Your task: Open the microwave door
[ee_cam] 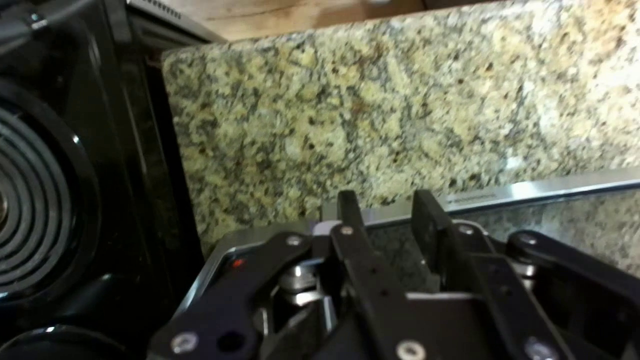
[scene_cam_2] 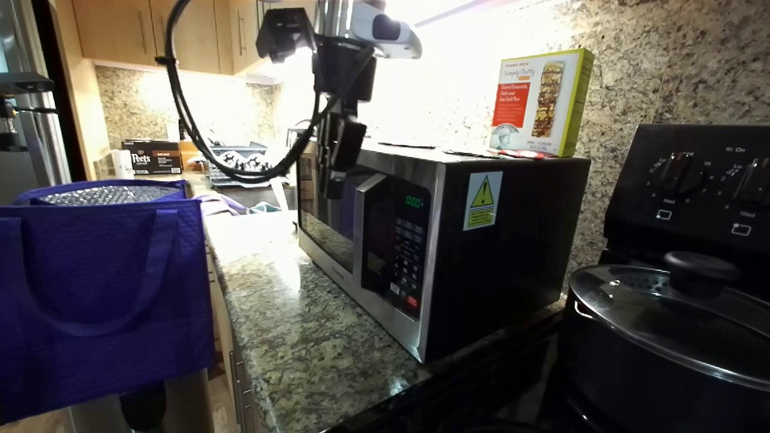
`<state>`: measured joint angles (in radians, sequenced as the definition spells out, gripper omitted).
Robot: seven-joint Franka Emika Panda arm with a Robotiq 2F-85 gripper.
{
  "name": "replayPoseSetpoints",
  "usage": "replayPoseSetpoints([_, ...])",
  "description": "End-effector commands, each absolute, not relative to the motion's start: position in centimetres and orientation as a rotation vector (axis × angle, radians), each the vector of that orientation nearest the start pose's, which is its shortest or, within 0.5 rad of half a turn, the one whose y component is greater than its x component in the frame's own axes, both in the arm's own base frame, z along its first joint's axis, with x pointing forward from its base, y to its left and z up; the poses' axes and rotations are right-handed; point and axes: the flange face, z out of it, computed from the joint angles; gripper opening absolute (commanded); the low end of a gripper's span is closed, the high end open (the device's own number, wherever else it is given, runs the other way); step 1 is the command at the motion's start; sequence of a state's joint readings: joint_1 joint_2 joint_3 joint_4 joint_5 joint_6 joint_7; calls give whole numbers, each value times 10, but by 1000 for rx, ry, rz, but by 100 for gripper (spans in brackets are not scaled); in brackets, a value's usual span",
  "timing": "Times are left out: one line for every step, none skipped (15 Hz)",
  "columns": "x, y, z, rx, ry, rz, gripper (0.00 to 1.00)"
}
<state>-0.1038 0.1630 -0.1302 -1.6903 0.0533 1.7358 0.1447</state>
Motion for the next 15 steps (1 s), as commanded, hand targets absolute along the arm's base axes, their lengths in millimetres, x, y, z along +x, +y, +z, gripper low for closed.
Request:
replayPoseSetpoints([526,-78,485,-2975,653,243,8])
replayPoseSetpoints([516,-67,484,-2969,649,252,8])
replayPoseSetpoints([509,-58,483,-2963,645,257,8])
replayPoseSetpoints([503,-52,484,-2963,639,237,58])
replayPoseSetpoints([497,-45,485,-2965,620,241,60])
replayPoseSetpoints([517,-53,483,-2994,598,273,66])
replayPoseSetpoints([512,-50,484,-2996,590,272,46])
replayPoseSetpoints([511,-49,486,-2996,589,268,53])
replayPoseSetpoints([512,-51,485,-2996,592,269,59])
replayPoseSetpoints([513,-52,483,-2994,597,275,65])
replayPoseSetpoints([513,-53,482,-2994,598,279,91])
replayPoseSetpoints([521,-55,484,-3008,586,297,91])
replayPoseSetpoints([522,-57,488,-3019,581,294,95])
replayPoseSetpoints([523,-63,493,-3038,604,291,98])
replayPoseSetpoints([524,-67,498,-3052,607,291,100])
